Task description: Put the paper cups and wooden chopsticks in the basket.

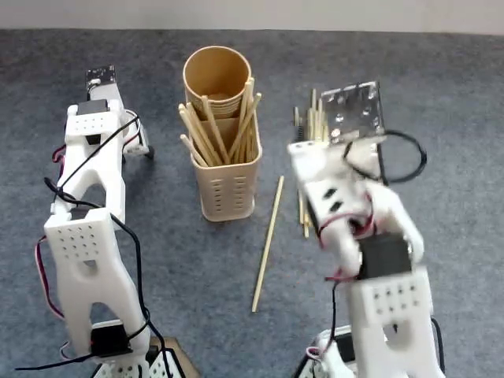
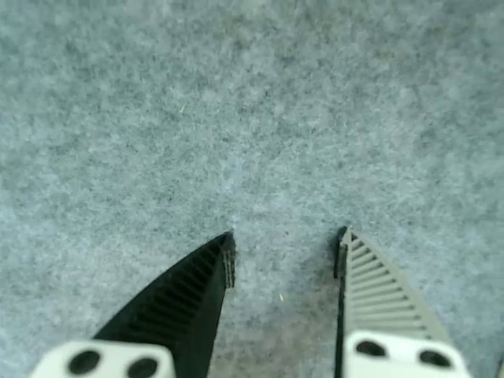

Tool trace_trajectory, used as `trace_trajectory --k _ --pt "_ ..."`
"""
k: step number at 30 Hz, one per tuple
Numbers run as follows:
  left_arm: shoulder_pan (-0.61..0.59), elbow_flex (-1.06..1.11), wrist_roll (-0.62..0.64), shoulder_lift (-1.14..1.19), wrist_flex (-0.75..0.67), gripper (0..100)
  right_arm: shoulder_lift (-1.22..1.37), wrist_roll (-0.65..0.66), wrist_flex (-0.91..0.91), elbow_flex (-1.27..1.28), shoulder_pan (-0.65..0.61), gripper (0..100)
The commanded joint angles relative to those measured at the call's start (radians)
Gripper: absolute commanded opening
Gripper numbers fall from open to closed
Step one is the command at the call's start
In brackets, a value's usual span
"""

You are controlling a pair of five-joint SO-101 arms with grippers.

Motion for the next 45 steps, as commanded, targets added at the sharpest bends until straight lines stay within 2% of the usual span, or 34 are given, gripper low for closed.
trace_trajectory --k 1,8,14,42,44,45 --pt "0.022 -0.012 -0.011 0.008 -0.028 22 0.196 0.026 0.059 -0.012 0.128 19.5" --pt "0.021 -0.012 -0.009 0.008 -0.026 22 0.651 0.020 -0.021 -0.047 0.205 19.5" --pt "0.019 -0.012 -0.011 0.008 -0.026 22 0.865 0.023 -0.087 -0.148 0.246 19.5" --pt "0.022 -0.012 -0.012 0.008 -0.026 22 1.153 0.026 -0.125 -0.265 0.234 19.0" --pt "0.022 -0.012 -0.012 0.008 -0.026 22 1.153 0.026 -0.125 -0.265 0.234 12.5" --pt "0.022 -0.012 -0.012 0.008 -0.026 22 1.153 0.025 -0.125 -0.265 0.236 5.8"
